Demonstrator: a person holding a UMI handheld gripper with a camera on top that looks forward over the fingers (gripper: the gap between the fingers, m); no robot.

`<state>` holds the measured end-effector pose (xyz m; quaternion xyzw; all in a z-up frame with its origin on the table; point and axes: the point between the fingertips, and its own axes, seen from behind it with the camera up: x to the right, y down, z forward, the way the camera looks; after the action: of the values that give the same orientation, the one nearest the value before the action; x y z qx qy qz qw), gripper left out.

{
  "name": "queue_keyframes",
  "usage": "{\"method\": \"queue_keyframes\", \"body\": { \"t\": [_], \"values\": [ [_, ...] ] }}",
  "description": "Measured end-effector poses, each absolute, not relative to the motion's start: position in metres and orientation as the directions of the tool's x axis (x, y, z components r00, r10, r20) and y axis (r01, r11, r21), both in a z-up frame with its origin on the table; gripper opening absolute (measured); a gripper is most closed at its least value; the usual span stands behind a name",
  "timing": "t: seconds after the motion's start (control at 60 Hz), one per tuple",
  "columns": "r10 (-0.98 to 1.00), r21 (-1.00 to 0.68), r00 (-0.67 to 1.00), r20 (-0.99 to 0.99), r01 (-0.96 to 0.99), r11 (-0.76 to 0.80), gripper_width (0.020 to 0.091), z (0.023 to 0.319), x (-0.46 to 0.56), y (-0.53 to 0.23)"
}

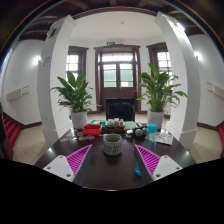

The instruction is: Pour water

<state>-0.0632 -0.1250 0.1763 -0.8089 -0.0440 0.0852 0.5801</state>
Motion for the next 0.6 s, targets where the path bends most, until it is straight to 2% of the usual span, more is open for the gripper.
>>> {"method": "queue_keyframes", "body": {
  "t": [0.15, 0.167, 0.183, 0.2, 0.317, 0.467, 0.6],
  "values": [
    [0.160, -0.951, 0.983, -0.085, -0.032, -0.308, 0.0844, 0.133, -0.030, -0.134],
    [0.151, -0.950, 0.985, -0.085, -0.035, -0.310, 0.0844, 0.151, -0.032, -0.126],
    [0.143, -0.951, 0.986, -0.083, -0.036, -0.307, 0.0842, 0.126, -0.020, -0.136],
    [0.136, -0.951, 0.987, -0.081, -0.036, -0.307, 0.0842, 0.117, -0.013, -0.138],
    [0.088, -0.950, 0.993, -0.078, -0.047, -0.308, 0.0835, 0.076, 0.031, -0.132],
    [0.080, -0.953, 0.989, -0.120, -0.093, -0.287, 0.0835, 0.059, 0.056, -0.091],
    [0.115, -0.976, 0.990, -0.080, -0.055, -0.212, 0.0836, 0.071, 0.054, -0.045]
  ]
}}
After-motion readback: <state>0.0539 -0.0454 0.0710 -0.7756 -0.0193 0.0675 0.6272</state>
